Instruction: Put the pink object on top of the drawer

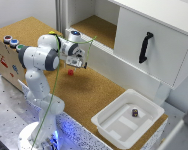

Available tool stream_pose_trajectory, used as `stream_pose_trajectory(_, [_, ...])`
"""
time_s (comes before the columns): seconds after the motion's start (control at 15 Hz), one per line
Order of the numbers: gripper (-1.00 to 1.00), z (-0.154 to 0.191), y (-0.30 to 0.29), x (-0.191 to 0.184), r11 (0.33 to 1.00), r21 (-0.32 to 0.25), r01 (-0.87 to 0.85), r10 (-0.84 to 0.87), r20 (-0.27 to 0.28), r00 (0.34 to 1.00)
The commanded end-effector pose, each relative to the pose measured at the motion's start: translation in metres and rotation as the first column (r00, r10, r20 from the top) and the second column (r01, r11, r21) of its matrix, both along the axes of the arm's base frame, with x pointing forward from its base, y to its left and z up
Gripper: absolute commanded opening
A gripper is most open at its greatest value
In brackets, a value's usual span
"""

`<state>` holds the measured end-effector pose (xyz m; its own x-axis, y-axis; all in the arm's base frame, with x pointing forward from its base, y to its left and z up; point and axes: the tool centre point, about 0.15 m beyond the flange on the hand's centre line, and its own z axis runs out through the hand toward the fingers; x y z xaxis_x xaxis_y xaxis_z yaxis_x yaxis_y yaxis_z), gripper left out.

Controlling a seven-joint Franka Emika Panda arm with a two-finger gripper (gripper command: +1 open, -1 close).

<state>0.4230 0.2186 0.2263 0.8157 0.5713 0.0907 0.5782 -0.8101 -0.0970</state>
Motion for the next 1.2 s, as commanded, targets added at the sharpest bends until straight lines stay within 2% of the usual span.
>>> stream_pose_trajectory(0.0, [1.0,-0.025,-0.005,-0.008,0.998,-0.028,0.05,-0.047,0.086,0.995])
stream_pose_trajectory(0.2, [1.0,-0.017,-0.021,-0.01,0.995,-0.03,0.097,-0.092,0.117,0.989])
stream_pose_trajectory(0.47, [1.0,-0.013,-0.035,-0.011,0.989,-0.042,0.142,-0.137,0.11,0.984])
stream_pose_trajectory(0.53, [-1.0,-0.017,-0.034,-0.012,0.989,-0.048,0.137,-0.131,0.109,0.985])
stream_pose_trajectory(1.13, [-1.0,-0.012,-0.023,-0.006,0.993,-0.054,0.102,-0.096,0.106,0.99])
